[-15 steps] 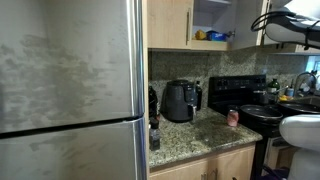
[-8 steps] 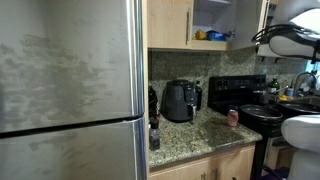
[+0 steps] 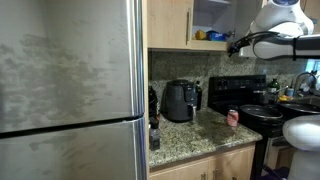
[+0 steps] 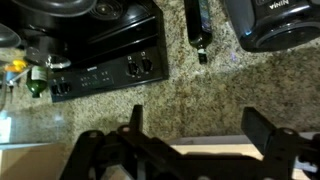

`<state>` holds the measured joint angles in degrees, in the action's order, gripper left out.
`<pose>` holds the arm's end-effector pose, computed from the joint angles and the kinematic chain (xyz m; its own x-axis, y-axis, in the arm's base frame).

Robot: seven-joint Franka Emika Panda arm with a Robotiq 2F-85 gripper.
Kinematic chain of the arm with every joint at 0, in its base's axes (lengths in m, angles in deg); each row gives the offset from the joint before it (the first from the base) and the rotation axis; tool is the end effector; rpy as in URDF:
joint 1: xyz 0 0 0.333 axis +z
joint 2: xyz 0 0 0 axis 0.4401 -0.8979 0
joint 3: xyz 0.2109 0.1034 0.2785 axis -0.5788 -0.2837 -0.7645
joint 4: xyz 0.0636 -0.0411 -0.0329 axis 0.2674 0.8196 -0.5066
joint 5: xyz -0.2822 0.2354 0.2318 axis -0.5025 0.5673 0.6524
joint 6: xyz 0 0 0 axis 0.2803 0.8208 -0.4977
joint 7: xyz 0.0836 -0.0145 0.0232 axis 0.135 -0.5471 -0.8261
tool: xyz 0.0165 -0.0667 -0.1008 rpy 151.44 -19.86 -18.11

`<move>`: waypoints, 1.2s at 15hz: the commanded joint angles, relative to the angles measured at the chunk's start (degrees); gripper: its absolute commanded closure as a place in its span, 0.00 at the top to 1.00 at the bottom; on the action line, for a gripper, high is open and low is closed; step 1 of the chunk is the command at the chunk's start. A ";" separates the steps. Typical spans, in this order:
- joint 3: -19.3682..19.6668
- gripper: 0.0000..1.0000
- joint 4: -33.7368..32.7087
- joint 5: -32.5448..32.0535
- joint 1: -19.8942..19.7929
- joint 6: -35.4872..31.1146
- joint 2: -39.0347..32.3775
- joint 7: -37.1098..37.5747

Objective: Open the top right cabinet door

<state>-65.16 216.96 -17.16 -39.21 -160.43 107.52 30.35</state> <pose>0.2658 0.0361 0.6913 0.3787 -0.3036 0.8743 -0.5222 -0.8500 -0.0690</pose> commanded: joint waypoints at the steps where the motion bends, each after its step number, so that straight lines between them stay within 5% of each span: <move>1: 1.04 1.00 -7.43 -0.06 0.81 -1.60 -3.06 -11.07; 5: 0.55 1.00 -11.82 -0.04 -0.09 -4.14 -2.82 -18.73; 9: -0.87 1.00 -12.86 -2.25 -6.67 -1.91 0.40 -17.11; 18: 2.78 1.00 -10.98 -8.78 -17.05 -3.21 2.94 -17.30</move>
<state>-63.46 205.02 -23.79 -52.77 -162.80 109.57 13.60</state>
